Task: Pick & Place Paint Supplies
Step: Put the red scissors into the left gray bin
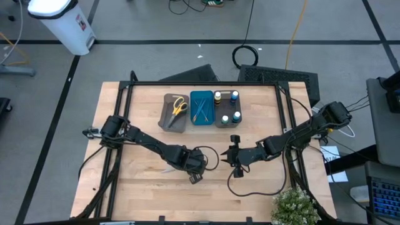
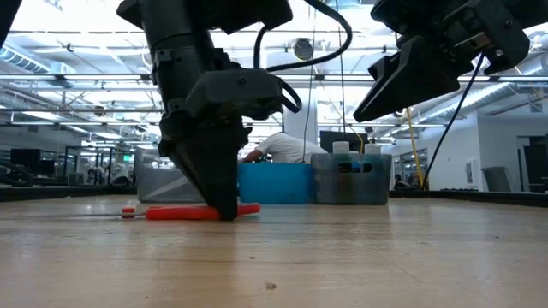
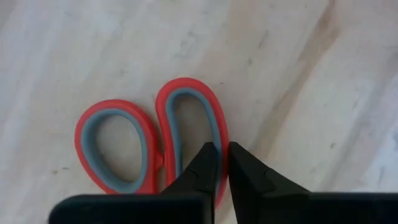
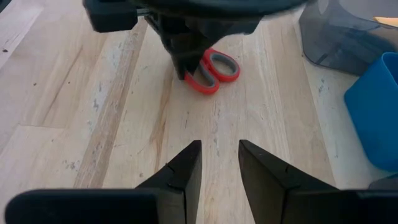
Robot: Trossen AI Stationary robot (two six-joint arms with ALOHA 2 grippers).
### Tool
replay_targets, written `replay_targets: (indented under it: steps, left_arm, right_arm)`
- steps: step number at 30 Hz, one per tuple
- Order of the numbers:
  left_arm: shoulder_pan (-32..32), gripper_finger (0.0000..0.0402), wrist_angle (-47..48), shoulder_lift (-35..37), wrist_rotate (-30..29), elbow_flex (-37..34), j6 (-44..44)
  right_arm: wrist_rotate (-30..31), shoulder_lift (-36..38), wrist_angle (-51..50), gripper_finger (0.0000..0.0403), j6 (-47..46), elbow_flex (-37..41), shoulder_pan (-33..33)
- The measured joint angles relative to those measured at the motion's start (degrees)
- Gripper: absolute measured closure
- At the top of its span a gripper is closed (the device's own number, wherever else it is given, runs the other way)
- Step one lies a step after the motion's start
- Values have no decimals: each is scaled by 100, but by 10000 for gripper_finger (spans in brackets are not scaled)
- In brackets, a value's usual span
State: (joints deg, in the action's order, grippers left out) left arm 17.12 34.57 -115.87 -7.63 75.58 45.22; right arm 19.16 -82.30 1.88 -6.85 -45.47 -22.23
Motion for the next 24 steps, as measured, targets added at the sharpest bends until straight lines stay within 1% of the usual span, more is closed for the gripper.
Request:
replay_targets:
  steps: [1,3,7,10,12,15,17,20,22,24]
  left_arm:
    - [3,380,116,75,-134,19,14]
    - [-23,380,453,288,-581,98,-23]
    - [-52,380,686,992,-1485,427,33]
    - [-140,380,1006,1501,-2179,406,127]
    - [-251,380,973,1858,-2857,404,146]
    - [-440,380,1242,2335,-3980,441,264]
    - [-600,380,1408,2457,-4590,432,343]
    - [-909,380,1385,2468,-5206,428,403]
    - [-1151,380,1325,2468,-5405,413,467]
    - [-1376,380,1080,2407,-5534,246,552]
  right_arm:
    - [3,0,4,303,1,0,1]
    - [4,0,3,303,0,0,1]
    - [8,0,1,303,1,0,-1]
    - [9,2,5,303,0,0,-1]
    - [9,2,16,303,-12,0,-1]
    - [9,2,5,303,-111,0,-1]
    - [7,2,3,303,-127,0,-1]
    - [9,2,2,303,-127,0,-1]
    - [8,2,1,303,-127,-1,-1]
    - [7,2,2,303,-127,0,0]
